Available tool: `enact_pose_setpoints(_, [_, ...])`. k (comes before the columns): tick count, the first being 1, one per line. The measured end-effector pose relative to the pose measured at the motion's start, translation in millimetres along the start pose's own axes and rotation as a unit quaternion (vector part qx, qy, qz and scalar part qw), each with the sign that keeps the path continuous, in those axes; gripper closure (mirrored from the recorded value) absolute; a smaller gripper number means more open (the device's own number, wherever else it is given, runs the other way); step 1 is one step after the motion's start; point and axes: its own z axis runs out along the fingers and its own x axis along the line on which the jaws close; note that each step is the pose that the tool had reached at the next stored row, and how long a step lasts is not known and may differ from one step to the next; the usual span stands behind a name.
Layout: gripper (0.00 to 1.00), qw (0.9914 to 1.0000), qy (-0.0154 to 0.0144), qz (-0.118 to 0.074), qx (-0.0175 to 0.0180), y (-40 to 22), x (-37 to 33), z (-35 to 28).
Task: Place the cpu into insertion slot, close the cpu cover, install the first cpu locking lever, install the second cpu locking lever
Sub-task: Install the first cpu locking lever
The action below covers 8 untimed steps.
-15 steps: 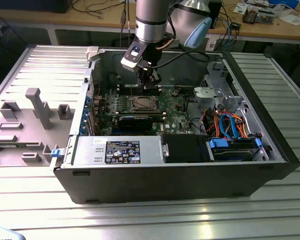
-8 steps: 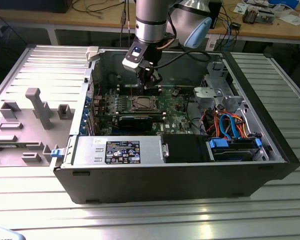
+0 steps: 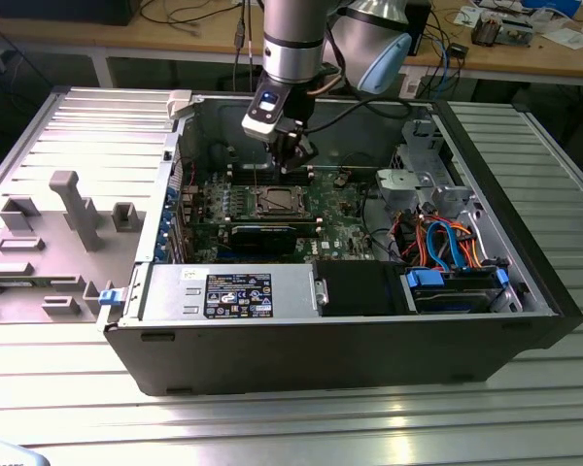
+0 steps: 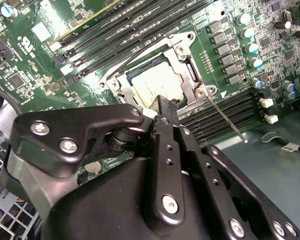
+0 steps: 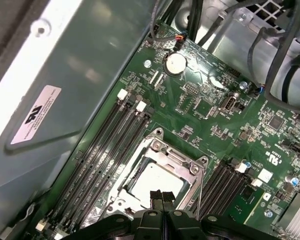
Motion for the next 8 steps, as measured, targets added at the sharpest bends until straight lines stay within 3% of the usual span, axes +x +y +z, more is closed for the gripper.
enact_pose_setpoints(8, [0.89, 0.99962, -0.0013, -0.027, -0.0014, 0.0, 0.0, 0.0])
